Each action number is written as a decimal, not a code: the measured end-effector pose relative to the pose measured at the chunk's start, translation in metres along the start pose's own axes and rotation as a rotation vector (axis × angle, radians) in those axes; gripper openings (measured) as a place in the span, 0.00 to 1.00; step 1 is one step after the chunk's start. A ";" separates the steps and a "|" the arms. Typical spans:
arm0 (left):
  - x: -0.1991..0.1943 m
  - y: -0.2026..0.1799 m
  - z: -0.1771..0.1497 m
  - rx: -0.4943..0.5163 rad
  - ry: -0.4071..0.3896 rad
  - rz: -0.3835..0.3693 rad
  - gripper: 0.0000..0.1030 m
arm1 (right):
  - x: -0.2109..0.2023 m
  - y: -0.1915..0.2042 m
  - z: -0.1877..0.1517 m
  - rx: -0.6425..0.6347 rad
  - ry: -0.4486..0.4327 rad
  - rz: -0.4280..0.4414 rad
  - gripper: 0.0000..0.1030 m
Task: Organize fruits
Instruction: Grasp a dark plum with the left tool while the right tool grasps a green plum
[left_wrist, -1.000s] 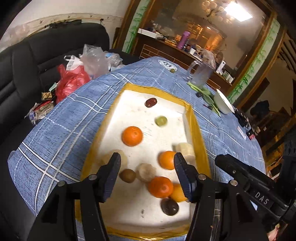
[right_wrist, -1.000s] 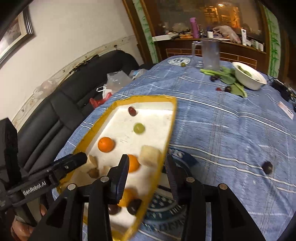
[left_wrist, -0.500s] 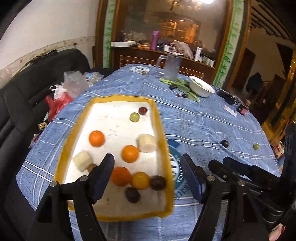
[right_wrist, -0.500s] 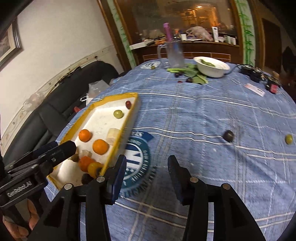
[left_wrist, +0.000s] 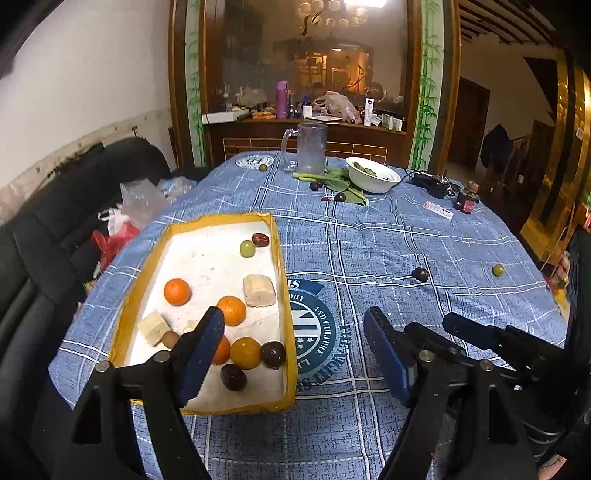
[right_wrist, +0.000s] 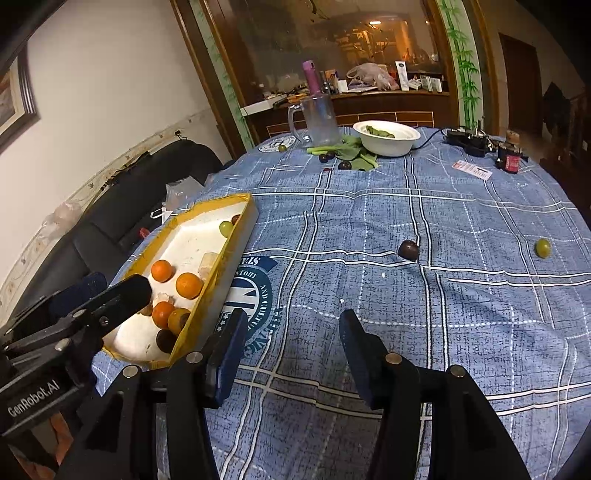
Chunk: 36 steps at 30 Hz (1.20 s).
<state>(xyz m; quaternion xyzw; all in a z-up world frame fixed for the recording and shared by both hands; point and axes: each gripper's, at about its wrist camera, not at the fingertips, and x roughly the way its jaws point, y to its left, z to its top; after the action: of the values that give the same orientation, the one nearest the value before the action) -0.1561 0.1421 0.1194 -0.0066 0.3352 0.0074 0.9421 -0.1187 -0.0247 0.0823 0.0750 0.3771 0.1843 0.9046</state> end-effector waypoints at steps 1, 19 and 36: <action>-0.002 -0.002 -0.001 0.007 -0.006 0.008 0.76 | -0.001 0.000 0.000 -0.003 -0.002 0.001 0.54; 0.013 -0.004 -0.005 0.015 0.038 0.030 0.77 | 0.010 -0.001 -0.005 -0.001 0.028 -0.007 0.55; 0.054 -0.010 -0.006 0.020 0.125 0.019 0.77 | 0.044 -0.023 -0.007 0.038 0.098 -0.011 0.57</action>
<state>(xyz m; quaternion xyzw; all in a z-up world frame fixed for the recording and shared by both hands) -0.1178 0.1326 0.0800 0.0054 0.3933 0.0127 0.9193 -0.0895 -0.0286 0.0424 0.0809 0.4248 0.1756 0.8844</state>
